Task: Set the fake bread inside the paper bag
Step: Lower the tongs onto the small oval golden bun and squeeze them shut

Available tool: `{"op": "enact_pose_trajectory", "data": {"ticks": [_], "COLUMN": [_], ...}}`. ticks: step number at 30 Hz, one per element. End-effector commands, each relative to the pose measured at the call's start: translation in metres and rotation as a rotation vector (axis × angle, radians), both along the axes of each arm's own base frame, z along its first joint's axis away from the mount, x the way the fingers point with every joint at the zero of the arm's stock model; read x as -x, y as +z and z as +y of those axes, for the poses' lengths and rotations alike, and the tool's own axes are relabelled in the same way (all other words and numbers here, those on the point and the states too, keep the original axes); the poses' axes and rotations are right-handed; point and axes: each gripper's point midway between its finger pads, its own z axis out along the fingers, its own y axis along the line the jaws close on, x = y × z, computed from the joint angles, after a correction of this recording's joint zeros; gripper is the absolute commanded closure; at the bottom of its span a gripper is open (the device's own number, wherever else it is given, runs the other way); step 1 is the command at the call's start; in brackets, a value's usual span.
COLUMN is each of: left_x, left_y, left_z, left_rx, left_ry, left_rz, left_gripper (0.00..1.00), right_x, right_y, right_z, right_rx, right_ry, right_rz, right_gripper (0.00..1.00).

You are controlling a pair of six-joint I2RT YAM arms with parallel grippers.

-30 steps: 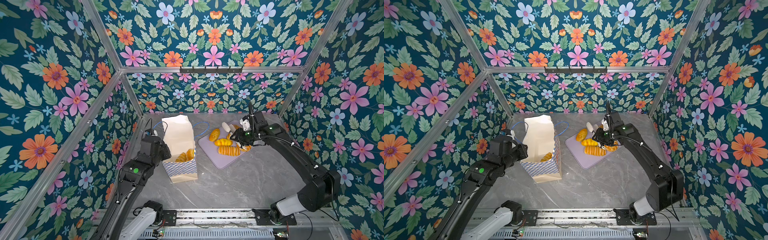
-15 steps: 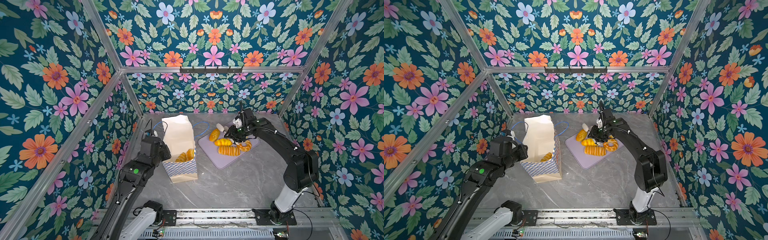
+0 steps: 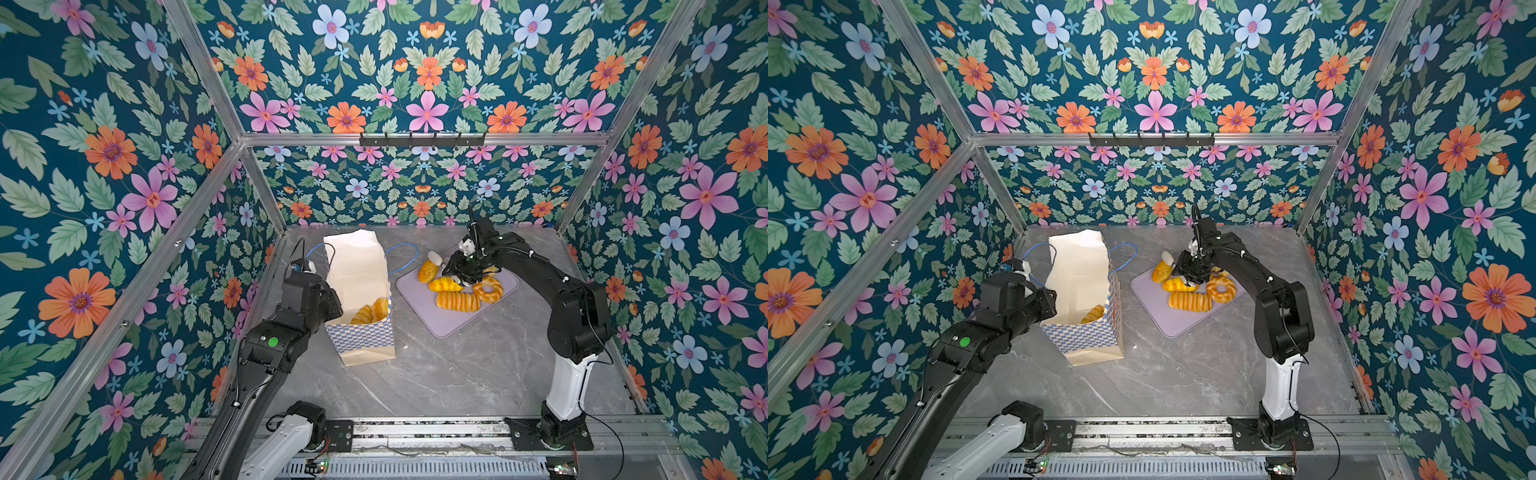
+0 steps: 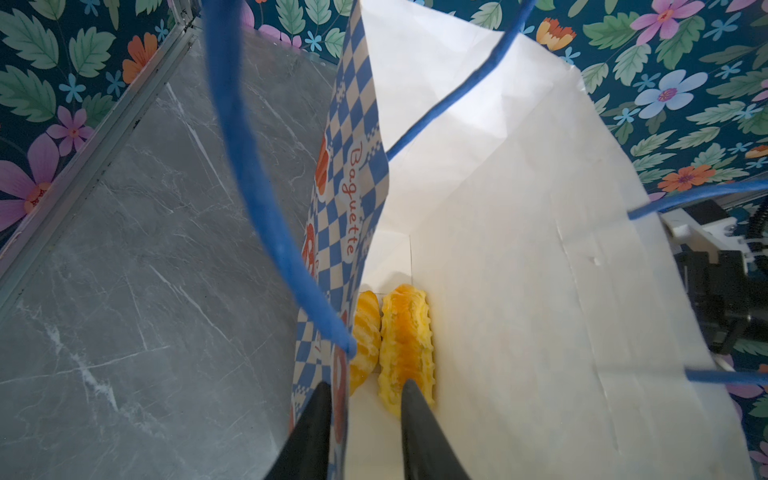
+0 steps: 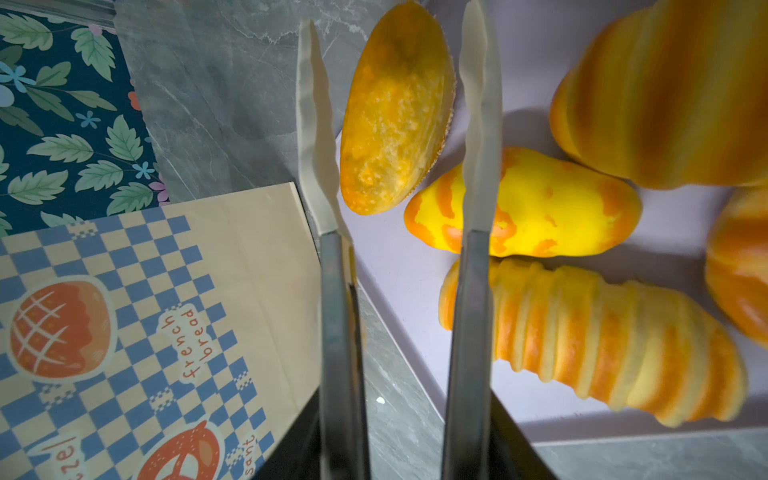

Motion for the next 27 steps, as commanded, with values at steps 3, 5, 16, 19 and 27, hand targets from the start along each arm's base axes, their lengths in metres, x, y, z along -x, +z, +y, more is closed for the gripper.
{"op": "enact_pose_trajectory", "data": {"ticks": [3, 5, 16, 19, 27], "left_x": [-0.001, -0.001, -0.001, 0.000, -0.001], "left_y": [0.004, 0.005, 0.003, 0.002, 0.002], "left_z": [-0.002, -0.002, -0.003, -0.003, -0.003], "left_rx": [0.010, 0.010, 0.019, 0.018, 0.022], "left_ry": [-0.009, -0.011, -0.009, -0.008, -0.008], "left_rz": [-0.016, -0.019, -0.017, -0.015, -0.017], "left_gripper": [0.69, 0.69, 0.69, 0.69, 0.69], "right_x": [-0.007, -0.008, -0.013, -0.015, -0.018], "right_y": [-0.002, -0.005, -0.017, -0.020, -0.027], "right_z": [0.005, 0.006, 0.006, 0.006, 0.009], "right_rx": [-0.007, -0.007, 0.015, 0.018, 0.015], "right_ry": [0.018, 0.020, 0.027, 0.029, 0.033], "right_rz": [-0.005, 0.002, 0.024, 0.029, 0.041], "right_gripper": [0.52, 0.51, 0.51, 0.51, 0.51]}}
